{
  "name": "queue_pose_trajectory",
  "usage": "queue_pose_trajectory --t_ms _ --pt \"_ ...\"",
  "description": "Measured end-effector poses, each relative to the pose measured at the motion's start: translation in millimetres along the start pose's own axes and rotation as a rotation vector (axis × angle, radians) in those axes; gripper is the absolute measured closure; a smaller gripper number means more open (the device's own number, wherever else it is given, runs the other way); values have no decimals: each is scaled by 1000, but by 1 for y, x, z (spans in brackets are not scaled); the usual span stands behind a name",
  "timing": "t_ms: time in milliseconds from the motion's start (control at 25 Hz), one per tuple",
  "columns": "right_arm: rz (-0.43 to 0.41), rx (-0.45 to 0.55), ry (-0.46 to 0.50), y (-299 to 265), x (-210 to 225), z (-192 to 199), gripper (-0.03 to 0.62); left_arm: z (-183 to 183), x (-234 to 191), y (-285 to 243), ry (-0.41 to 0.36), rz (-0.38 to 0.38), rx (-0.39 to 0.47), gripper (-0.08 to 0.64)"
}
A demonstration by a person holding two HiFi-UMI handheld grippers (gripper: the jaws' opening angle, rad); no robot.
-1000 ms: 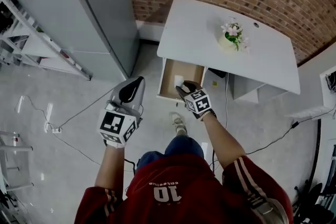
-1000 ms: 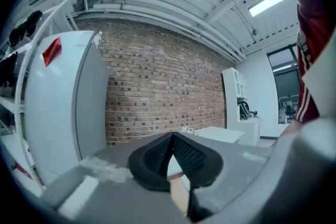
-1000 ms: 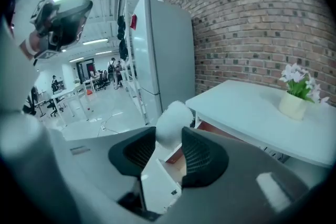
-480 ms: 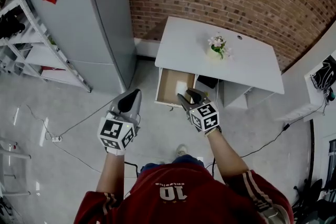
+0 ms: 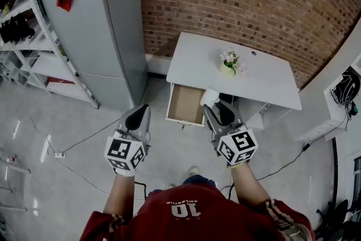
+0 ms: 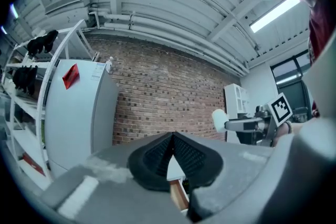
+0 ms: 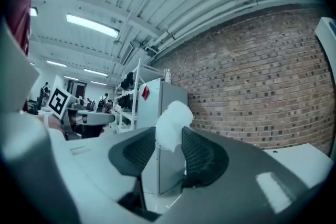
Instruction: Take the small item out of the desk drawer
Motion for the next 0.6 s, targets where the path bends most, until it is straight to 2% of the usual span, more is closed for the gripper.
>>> queue_pose_trajectory --t_ms 160,600 --pt "15 37 -6 7 -13 -12 436 -8 2 12 -13 -19 9 557" --pt "34 34 -39 9 -30 -15 436 -16 4 31 -43 -44 21 557"
Point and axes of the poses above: the fingertips, and each gripper's own axes: y backward along the fingers, x to its right, z out of its underside, the point moved 1 cm from there along y, backward along the fingers, and after that the axes turned 3 degrees about x, right-handed, at the moved point
